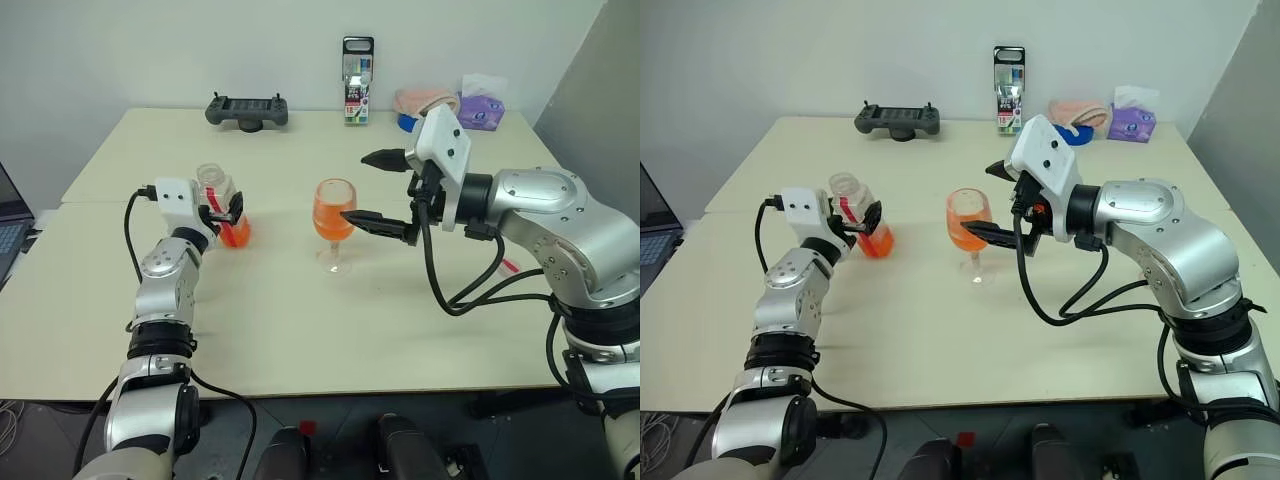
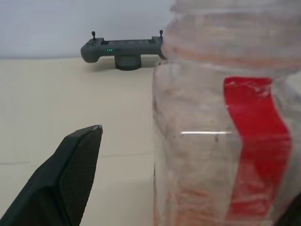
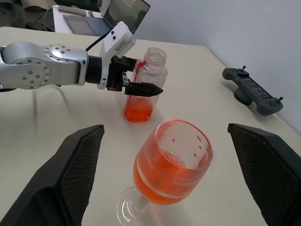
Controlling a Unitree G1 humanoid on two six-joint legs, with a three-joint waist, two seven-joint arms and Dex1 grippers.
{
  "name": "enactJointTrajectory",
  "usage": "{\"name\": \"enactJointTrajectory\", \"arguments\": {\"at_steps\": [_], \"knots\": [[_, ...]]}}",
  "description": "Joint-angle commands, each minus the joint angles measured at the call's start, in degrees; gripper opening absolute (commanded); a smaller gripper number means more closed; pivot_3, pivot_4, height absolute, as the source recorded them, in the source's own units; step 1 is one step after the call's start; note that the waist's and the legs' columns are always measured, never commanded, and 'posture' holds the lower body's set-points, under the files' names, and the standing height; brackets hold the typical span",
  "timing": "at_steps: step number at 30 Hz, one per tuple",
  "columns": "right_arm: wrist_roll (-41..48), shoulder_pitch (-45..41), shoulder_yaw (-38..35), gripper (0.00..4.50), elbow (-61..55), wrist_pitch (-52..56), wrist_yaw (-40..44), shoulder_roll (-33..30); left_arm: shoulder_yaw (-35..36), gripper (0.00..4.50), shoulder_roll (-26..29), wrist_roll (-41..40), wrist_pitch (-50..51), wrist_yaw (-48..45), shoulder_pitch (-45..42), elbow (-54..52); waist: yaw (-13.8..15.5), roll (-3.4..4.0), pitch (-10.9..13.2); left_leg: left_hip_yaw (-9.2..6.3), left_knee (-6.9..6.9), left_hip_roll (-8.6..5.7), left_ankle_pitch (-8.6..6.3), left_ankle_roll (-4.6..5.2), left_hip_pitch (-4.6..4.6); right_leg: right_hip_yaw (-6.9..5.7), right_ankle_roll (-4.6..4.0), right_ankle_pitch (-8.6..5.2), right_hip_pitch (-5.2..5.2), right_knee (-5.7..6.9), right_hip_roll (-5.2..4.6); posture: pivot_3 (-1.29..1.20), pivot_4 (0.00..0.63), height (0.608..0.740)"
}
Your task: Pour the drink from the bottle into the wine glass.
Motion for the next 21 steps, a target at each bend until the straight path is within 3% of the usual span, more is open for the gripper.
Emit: {"name": "enactJointTrajectory", "arguments": {"at_steps": [1,13,21], "knots": [[-0.5,-0.5,-1.4,4.50,-0.6,-1.3,0.6,0.1,0.7,4.48,1.6,-0.1,0.7,-0.9,0.2,-3.9,0.0,0.00,0.0,0.00,0.00,0.00,0.00,0.00,0.00,0.00,0.00,0.00,0.00,0.00,0.00,0.00,0.150,0.740],[-1.7,1.5,-2.6,4.50,3.0,-4.2,4.0,-2.6,2.6,4.48,6.2,-5.9,11.1,-8.2,6.6,-19.6,-0.1,0.00,0.0,0.01,-0.03,0.01,0.00,0.00,0.01,0.01,0.00,-0.01,0.01,-0.04,0.00,0.00,0.150,0.740],[-2.8,2.5,-3.4,4.50,5.1,-6.8,7.0,-5.1,6.5,4.48,10.2,-12.0,23.1,-8.8,12.6,-35.7,-0.1,0.01,0.0,0.02,-0.07,0.06,0.00,0.00,0.01,0.02,0.00,-0.02,0.00,-0.11,0.00,0.00,0.150,0.740]]}}
